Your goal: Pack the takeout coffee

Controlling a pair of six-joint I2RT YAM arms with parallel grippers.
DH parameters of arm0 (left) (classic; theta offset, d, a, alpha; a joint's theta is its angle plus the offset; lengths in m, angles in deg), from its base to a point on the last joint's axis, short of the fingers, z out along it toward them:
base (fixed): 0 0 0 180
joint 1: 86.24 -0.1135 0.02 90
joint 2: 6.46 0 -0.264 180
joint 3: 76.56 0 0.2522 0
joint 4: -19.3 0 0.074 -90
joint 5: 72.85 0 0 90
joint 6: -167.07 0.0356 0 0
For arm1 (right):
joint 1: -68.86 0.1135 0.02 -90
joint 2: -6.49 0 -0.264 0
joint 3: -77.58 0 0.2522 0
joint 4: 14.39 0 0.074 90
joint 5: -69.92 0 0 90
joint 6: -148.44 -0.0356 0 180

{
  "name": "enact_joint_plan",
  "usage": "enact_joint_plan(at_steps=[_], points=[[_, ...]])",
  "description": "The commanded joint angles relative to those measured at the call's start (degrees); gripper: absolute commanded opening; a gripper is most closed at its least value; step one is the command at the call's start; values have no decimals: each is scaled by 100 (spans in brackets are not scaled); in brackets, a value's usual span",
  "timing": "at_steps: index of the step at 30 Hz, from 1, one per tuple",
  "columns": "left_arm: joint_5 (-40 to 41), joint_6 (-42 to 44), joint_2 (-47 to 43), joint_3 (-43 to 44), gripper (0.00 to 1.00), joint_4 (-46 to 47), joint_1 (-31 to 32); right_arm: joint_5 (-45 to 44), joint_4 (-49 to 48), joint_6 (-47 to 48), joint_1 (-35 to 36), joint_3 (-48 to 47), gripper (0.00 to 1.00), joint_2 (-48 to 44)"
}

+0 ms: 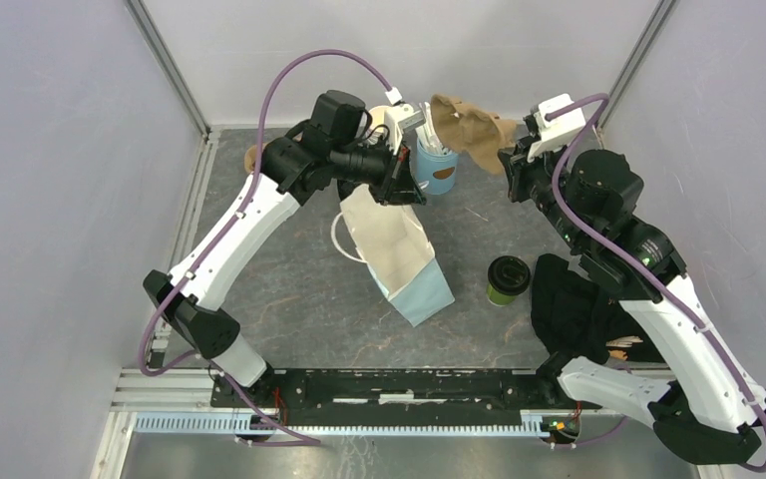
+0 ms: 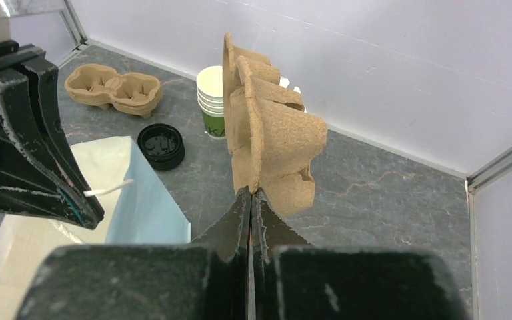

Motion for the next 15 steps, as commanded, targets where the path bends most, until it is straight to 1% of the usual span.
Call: enact_joint_plan(at_steps=[1, 4, 6, 8, 10, 11, 13, 15], points=[[385, 334, 152, 638, 4, -342, 36, -126, -298, -23, 10, -95, 1, -129], [557, -53, 284, 778, 18, -376, 54, -135, -311, -23, 13, -79, 2, -140], [747, -293, 269, 795, 40, -352, 56, -148, -309, -10, 12, -56, 2, -140], [929, -613, 176, 746, 54, -261, 54, -171, -309, -4, 13, -51, 2, -146], [1032, -979, 25, 595, 65, -111, 54, -174, -309, 1, 16, -42, 2, -155], [1058, -1137, -56, 524, 69, -48, 54, -172, -317, 1, 15, -29, 2, -169], [1056, -1401, -276, 410, 74, -2, 54, -209, -352, 28, 12, 38, 3, -204], [1196, -1726, -483, 308, 77, 49, 46, -260, -376, 54, 10, 110, 3, -233]])
